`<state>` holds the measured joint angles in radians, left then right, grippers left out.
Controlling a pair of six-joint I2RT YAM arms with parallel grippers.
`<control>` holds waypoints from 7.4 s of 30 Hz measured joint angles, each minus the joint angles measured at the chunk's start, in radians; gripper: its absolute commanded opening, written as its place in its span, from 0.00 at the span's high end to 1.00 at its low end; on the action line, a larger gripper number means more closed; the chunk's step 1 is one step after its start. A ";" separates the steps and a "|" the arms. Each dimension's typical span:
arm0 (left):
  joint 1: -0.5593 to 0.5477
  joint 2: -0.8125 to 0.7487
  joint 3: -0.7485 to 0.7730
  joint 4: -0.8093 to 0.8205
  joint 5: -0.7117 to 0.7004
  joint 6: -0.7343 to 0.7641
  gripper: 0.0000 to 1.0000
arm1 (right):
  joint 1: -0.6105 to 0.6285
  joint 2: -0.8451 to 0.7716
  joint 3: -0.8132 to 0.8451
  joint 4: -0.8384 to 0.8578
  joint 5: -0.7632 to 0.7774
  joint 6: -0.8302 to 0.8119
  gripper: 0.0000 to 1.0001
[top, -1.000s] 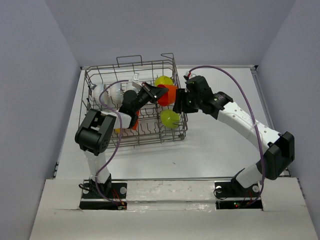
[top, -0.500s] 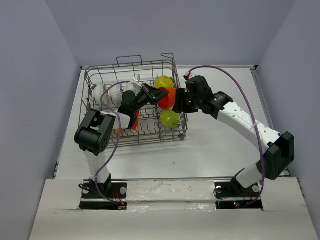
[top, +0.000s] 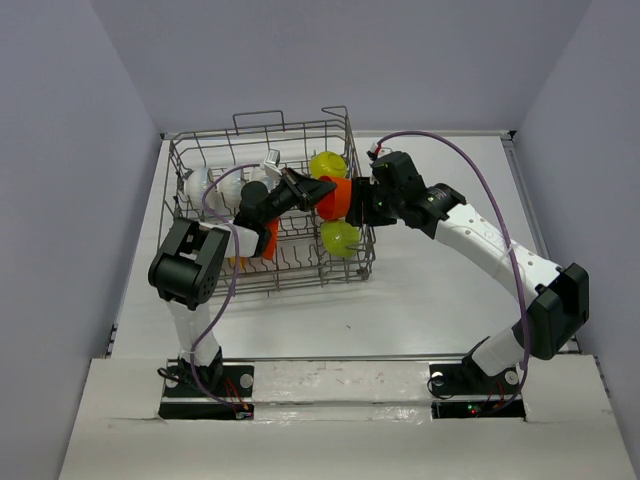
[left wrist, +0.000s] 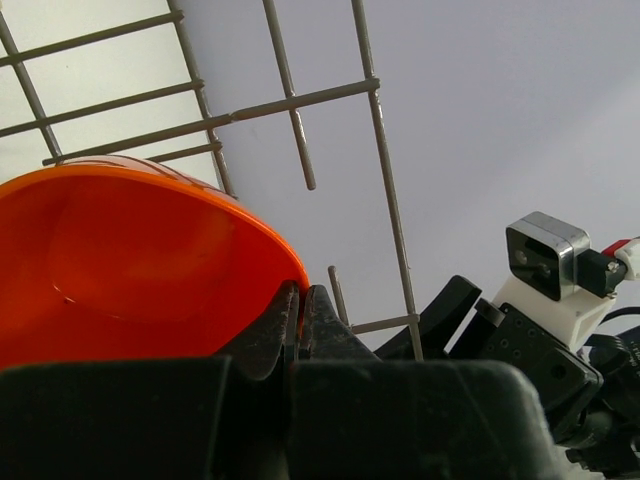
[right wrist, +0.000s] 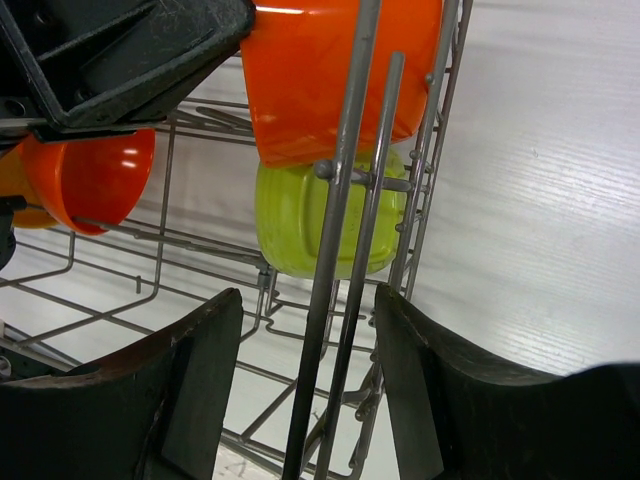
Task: Load the bowls into the dish rack
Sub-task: Place the upside down bowl on the dish rack.
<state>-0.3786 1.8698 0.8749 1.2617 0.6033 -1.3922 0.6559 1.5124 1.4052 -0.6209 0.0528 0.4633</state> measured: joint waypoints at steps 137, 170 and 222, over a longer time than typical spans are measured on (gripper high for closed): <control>0.106 0.092 0.130 -0.002 0.164 -0.111 1.00 | 0.000 0.039 0.042 -0.002 -0.001 -0.024 0.39; 0.105 0.100 0.131 -0.002 0.146 -0.110 1.00 | 0.000 0.052 0.060 -0.001 -0.008 -0.027 0.39; 0.103 0.108 0.120 0.014 0.118 -0.076 0.99 | 0.000 0.053 0.060 0.000 -0.019 -0.027 0.39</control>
<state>-0.2760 1.9774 0.9947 1.2758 0.7216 -1.4681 0.6559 1.5654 1.4651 -0.6209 0.0334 0.4362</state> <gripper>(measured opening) 0.018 0.612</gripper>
